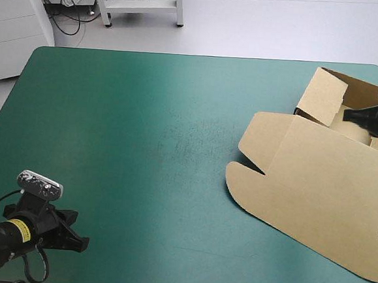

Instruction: Fold the box

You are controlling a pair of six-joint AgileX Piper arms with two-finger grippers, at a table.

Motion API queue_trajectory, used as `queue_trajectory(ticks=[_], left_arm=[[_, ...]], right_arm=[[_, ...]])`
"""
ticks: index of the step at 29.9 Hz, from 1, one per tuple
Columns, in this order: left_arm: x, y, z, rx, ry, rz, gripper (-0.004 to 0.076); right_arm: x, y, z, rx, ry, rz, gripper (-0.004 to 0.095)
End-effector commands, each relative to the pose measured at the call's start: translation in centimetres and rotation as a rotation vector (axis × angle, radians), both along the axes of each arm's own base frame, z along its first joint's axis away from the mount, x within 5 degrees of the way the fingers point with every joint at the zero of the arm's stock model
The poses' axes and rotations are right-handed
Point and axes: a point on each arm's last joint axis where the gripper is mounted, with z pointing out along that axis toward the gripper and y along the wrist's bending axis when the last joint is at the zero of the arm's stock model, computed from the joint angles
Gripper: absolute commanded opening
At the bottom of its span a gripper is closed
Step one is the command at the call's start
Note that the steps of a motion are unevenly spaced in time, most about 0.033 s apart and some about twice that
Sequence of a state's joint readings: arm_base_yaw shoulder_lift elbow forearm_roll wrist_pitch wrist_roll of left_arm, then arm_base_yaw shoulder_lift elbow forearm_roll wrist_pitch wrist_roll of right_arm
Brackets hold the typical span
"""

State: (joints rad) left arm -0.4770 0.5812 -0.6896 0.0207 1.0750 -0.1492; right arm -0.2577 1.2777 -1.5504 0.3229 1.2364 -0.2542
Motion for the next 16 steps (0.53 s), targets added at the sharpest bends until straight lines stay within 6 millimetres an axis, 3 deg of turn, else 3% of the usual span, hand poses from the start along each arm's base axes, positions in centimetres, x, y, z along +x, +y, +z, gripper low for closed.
queue_trajectory(ticks=[1, 5, 8, 16], left_arm=[[0.4, -0.2, 1.2, -0.04, -0.079, 0.0, -0.0032], [0.2, -0.1, 1.9, -0.088, -0.171, -0.002, -0.0032], [-0.5, 0.3, 2.4, -0.11, -0.222, -0.002, -0.0032], [-2.7, 2.0, 2.6, -0.1, -0.364, 0.01, -0.0032]], right_arm=[[-3.1, 3.1, 1.9, -0.042, -0.135, 0.107, -0.0008], [-6.3, 5.9, 1.1, -0.078, -0.218, 0.226, -0.0008], [-9.0, 6.7, 0.3, -0.11, -0.267, 0.277, -0.0008], [-15.3, 5.8, -2.9, -0.162, -0.424, 0.272, -0.0008]])
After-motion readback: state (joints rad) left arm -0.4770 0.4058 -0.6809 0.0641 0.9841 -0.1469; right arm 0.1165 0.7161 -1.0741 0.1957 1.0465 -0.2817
